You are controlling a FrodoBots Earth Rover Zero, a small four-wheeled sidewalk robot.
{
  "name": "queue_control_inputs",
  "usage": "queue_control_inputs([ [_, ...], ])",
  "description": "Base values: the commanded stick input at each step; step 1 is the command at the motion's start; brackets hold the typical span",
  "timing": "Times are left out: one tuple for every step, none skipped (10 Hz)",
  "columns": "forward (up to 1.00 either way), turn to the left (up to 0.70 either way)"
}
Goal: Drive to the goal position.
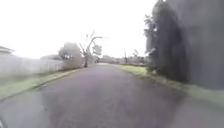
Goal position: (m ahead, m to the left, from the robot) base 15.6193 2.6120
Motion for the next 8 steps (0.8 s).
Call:
queue_control_inputs([
  [0.70,0.00],
  [0.70,0.00],
  [0.70,0.00],
  [0.70,0.00],
  [0.70,0.00],
  [0.70,0.00],
  [0.70,0.00],
  [0.70,0.16],
])
